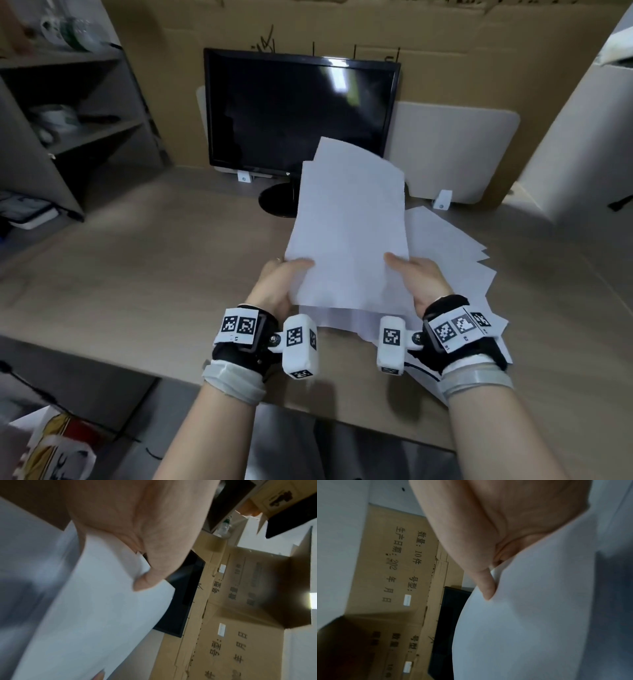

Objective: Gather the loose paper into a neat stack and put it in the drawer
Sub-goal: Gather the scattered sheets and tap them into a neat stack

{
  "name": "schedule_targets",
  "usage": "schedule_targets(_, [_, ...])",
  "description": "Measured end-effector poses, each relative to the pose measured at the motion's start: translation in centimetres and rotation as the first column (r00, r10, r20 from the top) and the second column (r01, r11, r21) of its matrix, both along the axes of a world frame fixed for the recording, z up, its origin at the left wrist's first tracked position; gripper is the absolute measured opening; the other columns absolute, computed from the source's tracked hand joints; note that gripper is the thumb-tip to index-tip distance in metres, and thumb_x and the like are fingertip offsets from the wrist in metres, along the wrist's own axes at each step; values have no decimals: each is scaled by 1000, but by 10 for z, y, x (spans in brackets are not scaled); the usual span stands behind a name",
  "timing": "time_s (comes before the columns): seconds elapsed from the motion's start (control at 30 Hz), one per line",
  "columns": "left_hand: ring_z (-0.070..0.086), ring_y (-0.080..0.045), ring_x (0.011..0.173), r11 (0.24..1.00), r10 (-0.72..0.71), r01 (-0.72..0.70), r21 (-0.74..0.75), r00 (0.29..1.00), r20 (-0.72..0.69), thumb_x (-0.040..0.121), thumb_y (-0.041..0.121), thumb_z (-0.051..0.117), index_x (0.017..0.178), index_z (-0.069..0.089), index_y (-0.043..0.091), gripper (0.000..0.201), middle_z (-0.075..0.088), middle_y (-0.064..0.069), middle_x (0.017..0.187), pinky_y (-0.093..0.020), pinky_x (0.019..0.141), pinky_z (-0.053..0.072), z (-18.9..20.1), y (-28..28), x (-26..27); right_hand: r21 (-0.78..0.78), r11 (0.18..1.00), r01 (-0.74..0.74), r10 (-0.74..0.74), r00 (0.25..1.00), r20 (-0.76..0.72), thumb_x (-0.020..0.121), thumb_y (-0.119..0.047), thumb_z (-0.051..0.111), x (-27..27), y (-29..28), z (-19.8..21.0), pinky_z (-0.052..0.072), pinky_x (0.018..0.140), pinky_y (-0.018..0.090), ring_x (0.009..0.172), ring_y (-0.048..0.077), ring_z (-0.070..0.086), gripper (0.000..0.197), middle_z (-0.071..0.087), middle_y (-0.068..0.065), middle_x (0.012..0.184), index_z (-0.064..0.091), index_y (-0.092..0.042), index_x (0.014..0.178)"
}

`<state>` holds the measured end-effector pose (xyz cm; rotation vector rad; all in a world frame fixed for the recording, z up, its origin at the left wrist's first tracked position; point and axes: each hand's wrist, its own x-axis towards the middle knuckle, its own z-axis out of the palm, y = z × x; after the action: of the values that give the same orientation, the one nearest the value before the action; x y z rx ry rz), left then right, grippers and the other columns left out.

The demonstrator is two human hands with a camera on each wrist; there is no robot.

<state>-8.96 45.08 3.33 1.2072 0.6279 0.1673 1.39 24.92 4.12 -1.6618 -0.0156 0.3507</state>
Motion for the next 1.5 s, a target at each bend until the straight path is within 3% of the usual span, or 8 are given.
schedule_targets(0.17, [69, -27, 85, 980, 44, -22, 196, 993, -108, 85, 23, 67, 91, 64, 13, 12, 70, -8, 96, -44, 84, 59, -12, 9, 4, -207, 978, -6, -7, 998, -64, 90, -15, 67, 3, -9, -21, 55, 87, 41, 88, 32, 69, 11, 71, 18, 100, 63, -8, 83])
schedule_targets(0.3, [69, -27, 75, 982, 64, -45, 182, 993, -103, 98, 24, 61, 104, 69, 5, 22, 72, -10, 88, -34, 66, 57, -24, 17, 3, -255, 966, -38, 21, 997, -71, 93, -15, 65, 1, -8, -21, 43, 43, 16, 63, 18, 59, 18, 64, 9, 83, 59, -1, 103])
schedule_targets(0.5, [66, -26, 68, 975, 44, -23, 222, 995, -93, 95, 8, 61, 90, 63, 4, 6, 67, -14, 85, -27, 53, 54, -33, 24, -4, -214, 976, 32, -43, 998, -44, 90, -13, 59, 4, 1, -21, 40, 68, 33, 70, 23, 48, 28, 51, 8, 79, 54, 15, 86])
schedule_targets(0.7, [64, -29, 58, 958, 30, 18, 288, 986, -162, 95, 17, 57, 105, 68, -2, 24, 71, -18, 79, -21, 41, 41, -25, 29, -1, -291, 953, 81, -66, 996, 60, 92, -29, 55, 19, 19, -22, 34, 66, 32, 69, 24, 42, 27, 41, 9, 72, 49, -10, 75])
schedule_targets(0.8, [65, -27, 68, 880, 105, 21, 474, 966, -238, 94, 37, 59, 92, 65, 7, 31, 67, -13, 82, -30, 63, 50, -23, 34, 5, -356, 930, 91, -61, 994, 93, 94, -38, 57, 22, 15, -16, 36, 69, 34, 72, 27, 46, 40, 43, 13, 70, 49, -7, 70])
schedule_targets(1.0, [30, -36, 142, 698, 167, 94, 710, 943, -288, 92, 45, 61, 144, 52, 12, 63, 37, -19, 151, -44, 113, 31, -20, 12, 3, -624, 741, 247, -235, 967, 104, 86, -50, 60, 6, -56, -11, 29, 107, 47, 140, 39, 26, 73, 38, 16, 151, 42, -13, 147])
schedule_targets(1.23, [30, -27, 148, 600, -115, 202, 774, 979, -166, 90, 36, 67, 135, 63, 20, 47, 42, -6, 156, -45, 119, 31, -14, -64, 18, -514, 792, 328, -392, 920, -17, 72, -50, 68, -30, -125, -13, 46, 101, 52, 111, 39, 56, 55, 60, 14, 115, 54, -12, 109])
schedule_targets(1.5, [55, -28, 116, 525, -211, 351, 775, 936, -281, 87, 38, 70, 72, 51, 32, 25, 57, 6, 105, -35, 99, 45, -29, -89, 19, -174, 928, 330, -363, 905, -221, 54, -46, 81, -21, -141, -10, 50, 70, 39, 77, 28, 61, 85, 59, 11, 108, 52, -13, 126])
